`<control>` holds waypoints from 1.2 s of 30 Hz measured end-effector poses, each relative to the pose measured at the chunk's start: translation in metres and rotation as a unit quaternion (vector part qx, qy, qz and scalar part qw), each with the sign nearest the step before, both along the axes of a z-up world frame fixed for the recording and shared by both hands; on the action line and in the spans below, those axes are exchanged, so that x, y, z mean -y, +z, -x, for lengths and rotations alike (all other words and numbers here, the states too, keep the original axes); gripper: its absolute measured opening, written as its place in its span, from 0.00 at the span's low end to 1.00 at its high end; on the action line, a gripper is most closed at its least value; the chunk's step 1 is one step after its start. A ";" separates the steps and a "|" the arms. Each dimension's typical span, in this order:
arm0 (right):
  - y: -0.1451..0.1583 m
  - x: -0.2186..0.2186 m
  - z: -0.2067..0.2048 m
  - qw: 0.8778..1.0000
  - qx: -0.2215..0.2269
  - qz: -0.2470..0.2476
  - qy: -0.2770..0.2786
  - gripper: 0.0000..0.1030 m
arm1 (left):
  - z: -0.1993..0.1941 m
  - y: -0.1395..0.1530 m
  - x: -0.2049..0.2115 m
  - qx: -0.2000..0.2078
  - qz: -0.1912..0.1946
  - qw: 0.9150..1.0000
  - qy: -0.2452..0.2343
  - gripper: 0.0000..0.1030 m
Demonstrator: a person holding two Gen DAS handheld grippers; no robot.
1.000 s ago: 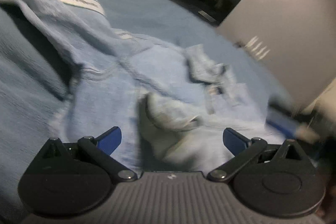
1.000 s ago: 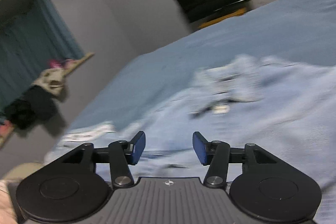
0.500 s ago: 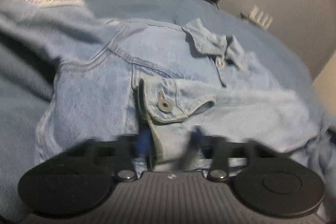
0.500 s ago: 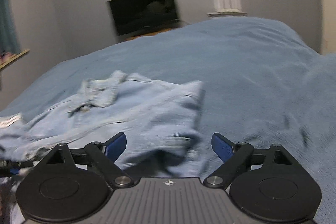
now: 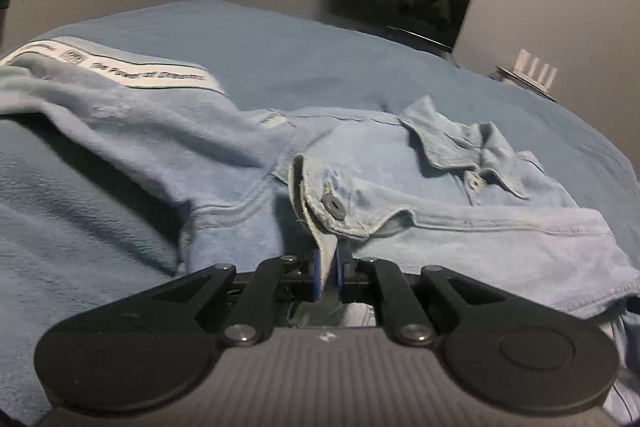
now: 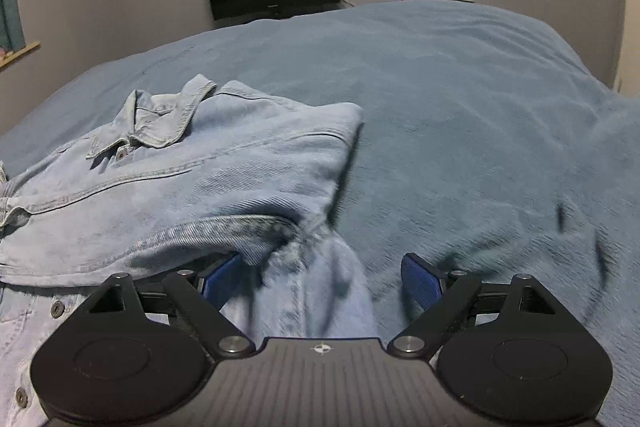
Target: Fold large clothes
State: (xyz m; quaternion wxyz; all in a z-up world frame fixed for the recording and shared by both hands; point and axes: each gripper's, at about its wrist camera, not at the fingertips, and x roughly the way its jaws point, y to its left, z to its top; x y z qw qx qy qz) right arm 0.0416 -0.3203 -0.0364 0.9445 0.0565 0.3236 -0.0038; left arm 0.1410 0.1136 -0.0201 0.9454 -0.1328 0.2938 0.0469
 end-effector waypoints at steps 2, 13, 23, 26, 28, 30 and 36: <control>0.004 -0.001 0.003 1.000 0.012 -0.018 0.010 0.80 | 0.003 -0.002 -0.004 -0.006 -0.010 1.000 0.019 0.03; 0.017 -0.003 0.001 0.999 0.033 -0.032 -0.014 0.83 | 0.007 -0.005 -0.014 -0.020 -0.006 1.000 0.022 0.03; -0.006 0.017 0.001 0.996 -0.017 -0.076 -0.050 0.89 | 0.005 -0.010 -0.008 -0.028 -0.020 0.999 0.005 0.34; 0.000 0.022 0.013 0.995 0.010 -0.080 -0.060 0.93 | 0.009 -0.009 -0.003 -0.020 -0.021 0.999 -0.019 0.66; 0.005 0.018 0.021 0.995 0.043 -0.072 -0.062 0.98 | 0.014 -0.005 0.005 -0.010 -0.044 0.999 -0.022 0.82; 0.014 0.012 0.032 0.993 0.080 -0.060 -0.057 1.00 | 0.019 -0.002 0.012 0.000 -0.069 0.997 -0.021 0.91; 0.030 -0.011 0.050 0.992 0.116 -0.031 -0.042 1.00 | 0.044 0.025 -0.002 0.036 -0.049 0.998 0.034 0.97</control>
